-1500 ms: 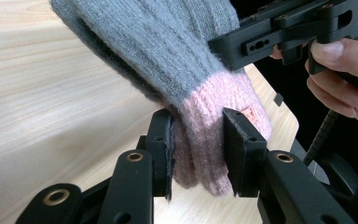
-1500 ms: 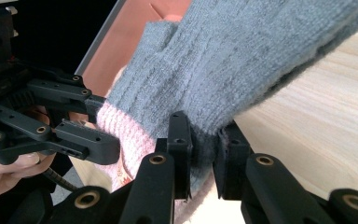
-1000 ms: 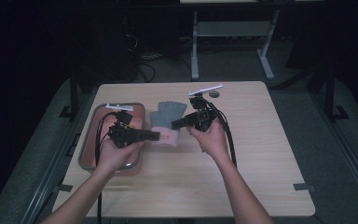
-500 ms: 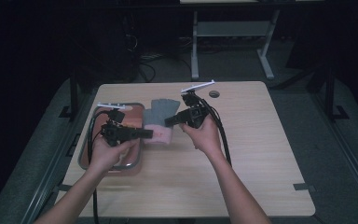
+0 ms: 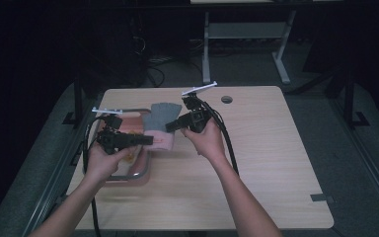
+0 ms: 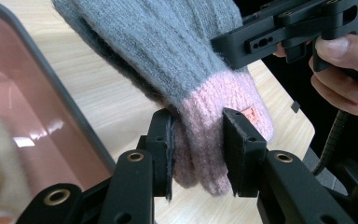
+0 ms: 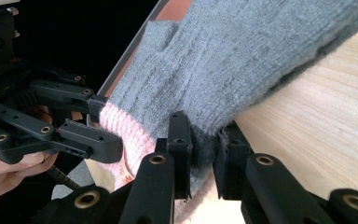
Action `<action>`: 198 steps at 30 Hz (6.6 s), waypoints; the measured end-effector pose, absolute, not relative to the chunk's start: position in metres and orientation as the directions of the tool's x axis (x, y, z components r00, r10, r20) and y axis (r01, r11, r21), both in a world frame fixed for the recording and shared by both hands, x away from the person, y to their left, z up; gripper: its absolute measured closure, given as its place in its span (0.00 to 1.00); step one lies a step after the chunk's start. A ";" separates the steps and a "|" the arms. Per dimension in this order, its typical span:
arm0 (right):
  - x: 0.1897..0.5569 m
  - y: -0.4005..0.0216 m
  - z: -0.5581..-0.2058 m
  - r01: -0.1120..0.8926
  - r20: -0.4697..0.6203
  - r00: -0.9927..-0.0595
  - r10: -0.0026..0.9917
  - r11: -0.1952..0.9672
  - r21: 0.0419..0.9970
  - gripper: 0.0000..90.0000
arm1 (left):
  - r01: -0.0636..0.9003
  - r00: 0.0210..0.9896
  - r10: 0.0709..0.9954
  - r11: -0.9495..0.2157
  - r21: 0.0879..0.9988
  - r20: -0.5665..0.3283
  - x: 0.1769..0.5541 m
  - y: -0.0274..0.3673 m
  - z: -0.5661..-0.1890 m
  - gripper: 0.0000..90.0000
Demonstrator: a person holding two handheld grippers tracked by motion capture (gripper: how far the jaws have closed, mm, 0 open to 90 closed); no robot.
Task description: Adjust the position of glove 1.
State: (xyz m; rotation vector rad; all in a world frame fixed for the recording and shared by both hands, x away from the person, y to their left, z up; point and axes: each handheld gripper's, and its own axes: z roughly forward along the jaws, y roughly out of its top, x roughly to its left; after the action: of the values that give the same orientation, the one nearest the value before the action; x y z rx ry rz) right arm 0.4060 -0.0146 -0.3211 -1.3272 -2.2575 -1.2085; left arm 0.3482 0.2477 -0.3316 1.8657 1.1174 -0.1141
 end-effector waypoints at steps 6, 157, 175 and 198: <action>0.409 -0.004 -0.320 0.811 0.578 -0.560 0.594 0.248 0.530 0.87 | 0.734 0.572 0.657 -0.144 0.663 -0.491 0.347 0.257 -0.331 0.73; 0.426 0.086 -0.348 0.773 0.483 -0.627 0.611 0.414 0.480 0.59 | 0.804 0.388 0.840 -0.107 0.585 -0.379 0.343 0.351 -0.355 0.45; 0.415 0.047 -0.328 0.752 0.404 -0.635 0.658 0.407 0.518 0.54 | 0.763 0.461 0.811 -0.154 0.628 -0.360 0.343 0.322 -0.335 0.42; 0.412 0.006 -0.332 0.772 0.381 -0.600 0.703 0.386 0.504 0.51 | 0.735 0.512 0.781 -0.182 0.653 -0.359 0.347 0.291 -0.332 0.35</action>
State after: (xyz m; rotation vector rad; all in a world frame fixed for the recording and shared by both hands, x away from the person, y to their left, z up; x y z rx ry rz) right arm 0.4121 0.0064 -0.3324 -1.3502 -2.5265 -1.0080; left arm 0.3472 0.2909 -0.3324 1.9370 1.2441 0.0706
